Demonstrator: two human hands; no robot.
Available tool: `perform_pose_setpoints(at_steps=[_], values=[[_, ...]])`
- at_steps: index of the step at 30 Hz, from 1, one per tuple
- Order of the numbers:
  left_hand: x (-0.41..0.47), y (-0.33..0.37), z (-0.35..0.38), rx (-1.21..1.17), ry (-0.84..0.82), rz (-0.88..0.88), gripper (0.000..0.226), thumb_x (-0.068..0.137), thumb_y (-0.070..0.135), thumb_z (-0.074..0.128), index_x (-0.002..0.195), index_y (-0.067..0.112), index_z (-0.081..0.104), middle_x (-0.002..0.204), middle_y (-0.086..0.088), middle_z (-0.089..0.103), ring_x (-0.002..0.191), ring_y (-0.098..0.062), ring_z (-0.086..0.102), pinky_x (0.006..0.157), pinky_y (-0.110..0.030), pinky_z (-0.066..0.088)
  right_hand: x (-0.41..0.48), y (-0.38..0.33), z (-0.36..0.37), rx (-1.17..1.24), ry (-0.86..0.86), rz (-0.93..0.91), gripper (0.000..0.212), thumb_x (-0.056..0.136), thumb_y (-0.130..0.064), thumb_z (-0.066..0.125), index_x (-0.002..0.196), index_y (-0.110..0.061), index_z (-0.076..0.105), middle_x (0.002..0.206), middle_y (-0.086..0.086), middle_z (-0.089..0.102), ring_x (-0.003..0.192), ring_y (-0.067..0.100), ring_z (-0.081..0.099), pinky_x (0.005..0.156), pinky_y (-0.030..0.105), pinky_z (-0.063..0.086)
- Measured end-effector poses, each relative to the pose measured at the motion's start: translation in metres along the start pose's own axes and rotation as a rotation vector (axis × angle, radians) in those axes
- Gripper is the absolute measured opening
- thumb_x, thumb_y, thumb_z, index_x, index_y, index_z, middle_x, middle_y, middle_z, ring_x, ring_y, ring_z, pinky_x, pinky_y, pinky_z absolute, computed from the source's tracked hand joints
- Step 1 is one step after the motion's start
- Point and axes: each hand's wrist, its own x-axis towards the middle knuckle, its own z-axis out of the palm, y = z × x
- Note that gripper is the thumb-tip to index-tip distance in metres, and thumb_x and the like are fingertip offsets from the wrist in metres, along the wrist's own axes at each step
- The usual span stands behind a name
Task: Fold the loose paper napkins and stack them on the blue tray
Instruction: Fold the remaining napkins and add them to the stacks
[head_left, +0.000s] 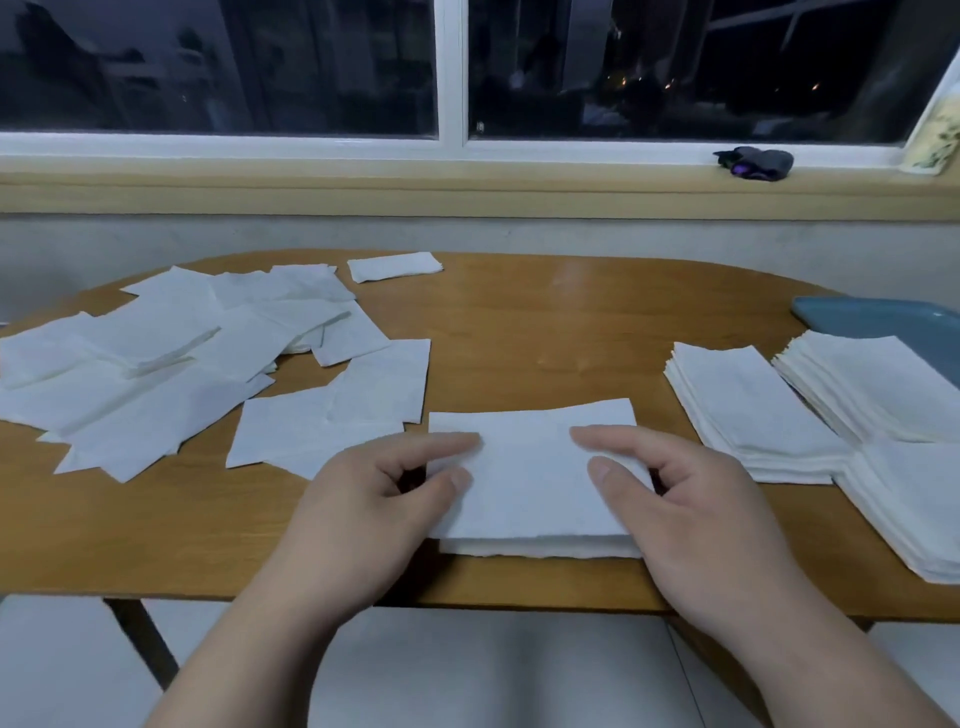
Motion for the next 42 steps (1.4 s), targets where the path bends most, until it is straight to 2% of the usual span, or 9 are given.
perform_pose_setpoints(at_steps=[2,6,13,19,23,25,30,36,42], values=[[0.005,-0.001,0.005,0.038,0.035,-0.010,0.018,0.087,0.033,0.070,0.097,0.047,0.073,0.090,0.040,0.062,0.091,0.023,0.052,0.066,0.005,0.034,0.004,0.005,-0.004,-0.017,0.004,0.030,0.021,0.092,-0.031,0.061,0.101,-0.048,0.069,0.090,-0.036,0.067,0.094,0.007,0.059,0.067,0.002,0.043],[0.008,-0.004,0.009,0.075,0.052,-0.021,0.015,0.086,0.032,0.071,0.093,0.045,0.074,0.088,0.037,0.065,0.088,0.017,0.056,0.063,0.002,0.036,0.007,0.017,-0.006,-0.085,-0.002,0.023,0.022,0.094,-0.031,0.060,0.109,-0.042,0.071,0.098,-0.036,0.064,0.094,-0.019,0.054,0.072,-0.003,0.035],[0.004,-0.006,0.013,0.142,0.015,0.009,0.016,0.085,0.024,0.073,0.089,0.039,0.076,0.081,0.026,0.067,0.083,0.010,0.059,0.062,0.000,0.035,0.003,0.027,-0.003,-0.340,-0.027,-0.101,0.027,0.092,-0.028,0.059,0.114,-0.033,0.073,0.086,-0.030,0.058,0.096,-0.004,0.049,0.080,0.005,0.034],[0.003,-0.010,0.011,0.286,-0.002,0.103,0.018,0.082,0.024,0.073,0.089,0.039,0.077,0.084,0.023,0.066,0.092,0.004,0.057,0.070,-0.005,0.037,0.002,0.033,0.006,-0.508,0.018,-0.173,0.034,0.089,-0.036,0.050,0.110,-0.029,0.075,0.079,-0.019,0.060,0.090,0.005,0.046,0.084,0.027,0.043],[0.004,-0.014,0.012,0.400,-0.008,0.158,0.017,0.082,0.028,0.071,0.092,0.040,0.076,0.089,0.027,0.063,0.098,0.002,0.053,0.088,-0.028,0.044,0.001,0.031,0.009,-0.572,0.030,-0.161,0.033,0.085,-0.035,0.051,0.105,-0.029,0.077,0.079,-0.018,0.060,0.083,0.010,0.051,0.081,0.033,0.046],[0.004,-0.015,0.013,0.405,-0.005,0.173,0.016,0.081,0.027,0.073,0.089,0.042,0.075,0.092,0.028,0.059,0.098,0.003,0.051,0.087,-0.028,0.044,0.001,0.030,0.009,-0.582,0.035,-0.157,0.031,0.087,-0.036,0.053,0.106,-0.030,0.076,0.083,-0.018,0.057,0.085,0.009,0.048,0.083,0.034,0.046],[0.005,-0.019,0.015,0.436,0.021,0.246,0.020,0.079,0.023,0.075,0.082,0.042,0.072,0.096,0.025,0.050,0.101,0.001,0.045,0.081,-0.017,0.036,0.000,0.030,0.007,-0.596,0.104,-0.152,0.024,0.084,-0.029,0.067,0.107,-0.029,0.072,0.098,-0.015,0.044,0.095,0.009,0.043,0.087,0.034,0.046],[0.007,-0.021,0.016,0.470,-0.018,0.313,0.015,0.082,0.034,0.062,0.084,0.043,0.074,0.099,0.033,0.060,0.098,0.001,0.049,0.084,-0.036,0.046,0.001,0.031,0.010,-0.636,0.028,-0.181,0.031,0.082,-0.043,0.045,0.095,-0.036,0.072,0.094,-0.025,0.054,0.099,0.002,0.045,0.090,0.027,0.028],[0.009,-0.020,0.017,0.436,-0.064,0.310,0.023,0.083,0.044,0.053,0.093,0.044,0.073,0.106,0.036,0.059,0.104,-0.001,0.050,0.092,-0.033,0.043,0.006,0.034,0.009,-0.652,0.016,-0.104,0.038,0.084,-0.039,0.038,0.106,-0.037,0.069,0.103,-0.030,0.050,0.110,-0.002,0.041,0.095,0.021,0.016]])
